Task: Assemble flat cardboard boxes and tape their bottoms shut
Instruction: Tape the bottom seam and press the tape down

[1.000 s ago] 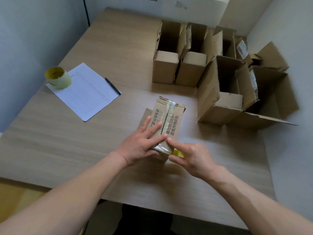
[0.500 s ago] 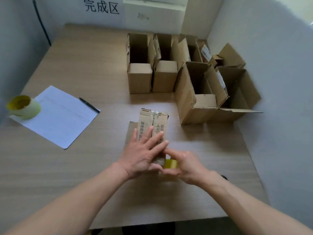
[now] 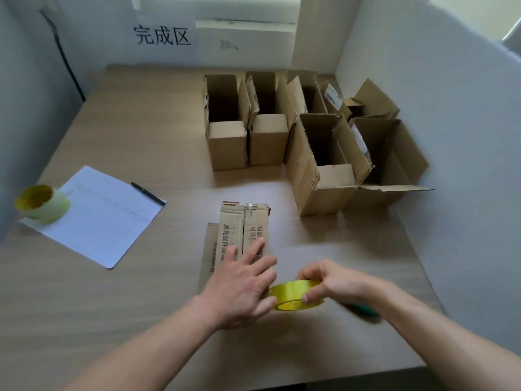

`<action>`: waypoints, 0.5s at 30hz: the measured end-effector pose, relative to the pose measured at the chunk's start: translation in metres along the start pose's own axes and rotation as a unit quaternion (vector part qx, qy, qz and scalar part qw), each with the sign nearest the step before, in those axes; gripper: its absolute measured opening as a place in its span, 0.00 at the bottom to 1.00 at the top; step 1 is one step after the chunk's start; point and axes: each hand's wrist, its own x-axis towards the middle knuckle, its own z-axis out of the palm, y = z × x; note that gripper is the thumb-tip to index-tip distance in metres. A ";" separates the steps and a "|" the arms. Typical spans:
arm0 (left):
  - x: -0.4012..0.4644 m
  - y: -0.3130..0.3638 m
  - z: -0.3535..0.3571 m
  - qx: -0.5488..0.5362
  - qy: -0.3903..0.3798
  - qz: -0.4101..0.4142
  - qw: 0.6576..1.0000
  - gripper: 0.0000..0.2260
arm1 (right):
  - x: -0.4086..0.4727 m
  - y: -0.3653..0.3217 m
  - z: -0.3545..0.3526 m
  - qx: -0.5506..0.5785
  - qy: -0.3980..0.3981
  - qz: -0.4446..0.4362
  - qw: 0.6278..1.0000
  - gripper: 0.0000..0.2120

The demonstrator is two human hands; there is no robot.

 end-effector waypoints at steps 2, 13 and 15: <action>0.005 0.000 -0.003 -0.012 -0.007 -0.010 1.000 0.18 | 0.008 0.004 -0.009 -0.045 -0.019 0.002 0.999 0.09; 0.054 0.008 0.003 -0.068 -0.196 -0.103 0.973 0.31 | 0.027 0.030 -0.033 -0.392 0.148 -0.088 0.904 0.23; 0.057 0.005 0.010 -0.204 -0.223 -0.180 0.936 0.31 | 0.031 0.020 -0.043 -0.399 0.157 -0.113 0.897 0.22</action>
